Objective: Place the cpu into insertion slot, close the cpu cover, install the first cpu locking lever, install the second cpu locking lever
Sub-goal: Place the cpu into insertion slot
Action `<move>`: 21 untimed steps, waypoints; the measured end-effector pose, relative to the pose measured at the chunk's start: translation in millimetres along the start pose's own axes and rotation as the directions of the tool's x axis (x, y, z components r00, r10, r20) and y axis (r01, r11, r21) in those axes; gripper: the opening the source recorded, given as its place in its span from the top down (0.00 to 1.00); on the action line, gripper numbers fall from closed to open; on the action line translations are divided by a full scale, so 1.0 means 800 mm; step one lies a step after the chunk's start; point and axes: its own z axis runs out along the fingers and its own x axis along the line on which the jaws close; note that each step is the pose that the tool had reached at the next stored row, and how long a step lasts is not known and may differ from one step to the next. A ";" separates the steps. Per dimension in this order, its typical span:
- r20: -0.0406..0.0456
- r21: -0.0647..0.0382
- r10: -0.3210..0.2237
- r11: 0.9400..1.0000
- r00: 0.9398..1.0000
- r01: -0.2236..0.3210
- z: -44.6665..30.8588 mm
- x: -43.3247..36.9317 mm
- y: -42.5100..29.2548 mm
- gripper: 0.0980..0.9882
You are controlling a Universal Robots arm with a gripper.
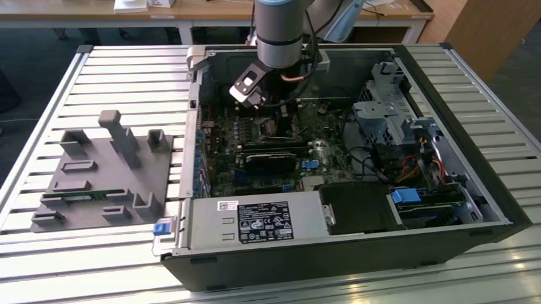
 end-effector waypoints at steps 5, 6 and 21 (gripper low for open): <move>0.000 0.000 0.000 1.000 1.000 0.000 0.0018 0.000 -0.0002 0.50; 0.000 0.000 0.000 1.000 1.000 0.000 0.0019 0.000 -0.0002 0.50; 0.000 0.000 0.000 1.000 1.000 0.000 0.0023 0.001 -0.0002 0.42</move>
